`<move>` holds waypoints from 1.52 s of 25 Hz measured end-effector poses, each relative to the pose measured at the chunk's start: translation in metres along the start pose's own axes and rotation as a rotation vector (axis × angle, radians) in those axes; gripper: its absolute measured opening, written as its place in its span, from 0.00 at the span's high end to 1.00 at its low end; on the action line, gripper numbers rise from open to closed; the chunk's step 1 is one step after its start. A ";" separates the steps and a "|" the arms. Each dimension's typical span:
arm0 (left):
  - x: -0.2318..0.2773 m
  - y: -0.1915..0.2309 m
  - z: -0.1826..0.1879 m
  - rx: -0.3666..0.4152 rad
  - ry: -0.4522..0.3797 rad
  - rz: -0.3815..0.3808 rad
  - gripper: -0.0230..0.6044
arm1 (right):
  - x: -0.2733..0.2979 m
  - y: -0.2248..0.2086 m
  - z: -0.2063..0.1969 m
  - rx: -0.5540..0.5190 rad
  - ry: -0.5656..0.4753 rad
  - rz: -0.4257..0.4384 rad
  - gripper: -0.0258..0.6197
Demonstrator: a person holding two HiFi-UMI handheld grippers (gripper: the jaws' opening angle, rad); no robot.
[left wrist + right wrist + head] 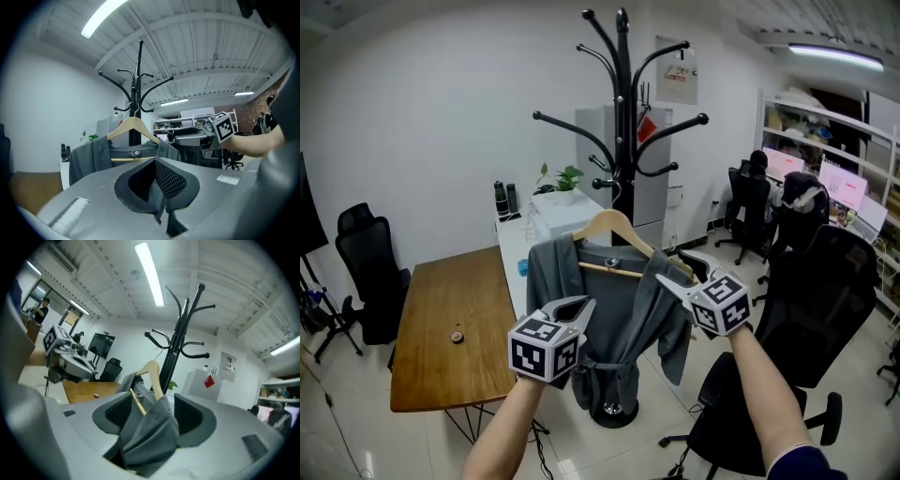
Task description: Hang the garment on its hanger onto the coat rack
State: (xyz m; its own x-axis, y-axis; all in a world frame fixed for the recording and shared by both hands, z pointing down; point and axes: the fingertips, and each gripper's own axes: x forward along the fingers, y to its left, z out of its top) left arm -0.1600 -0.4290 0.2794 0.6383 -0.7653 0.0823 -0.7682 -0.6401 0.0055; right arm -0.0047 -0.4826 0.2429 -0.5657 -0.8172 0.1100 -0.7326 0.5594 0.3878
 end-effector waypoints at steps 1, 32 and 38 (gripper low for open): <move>0.000 -0.002 -0.006 -0.013 0.004 -0.006 0.96 | -0.008 0.011 0.000 0.034 -0.014 0.007 0.55; -0.063 -0.069 -0.081 -0.149 0.047 -0.105 0.96 | -0.088 0.175 -0.043 0.439 -0.049 0.021 0.96; -0.064 -0.073 -0.079 -0.144 0.051 -0.113 0.96 | -0.090 0.178 -0.041 0.441 -0.047 0.027 0.96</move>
State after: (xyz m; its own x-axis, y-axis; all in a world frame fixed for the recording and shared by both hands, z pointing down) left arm -0.1486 -0.3275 0.3525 0.7202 -0.6827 0.1236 -0.6934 -0.7025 0.1602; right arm -0.0688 -0.3148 0.3401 -0.5964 -0.7997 0.0687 -0.8027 0.5948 -0.0437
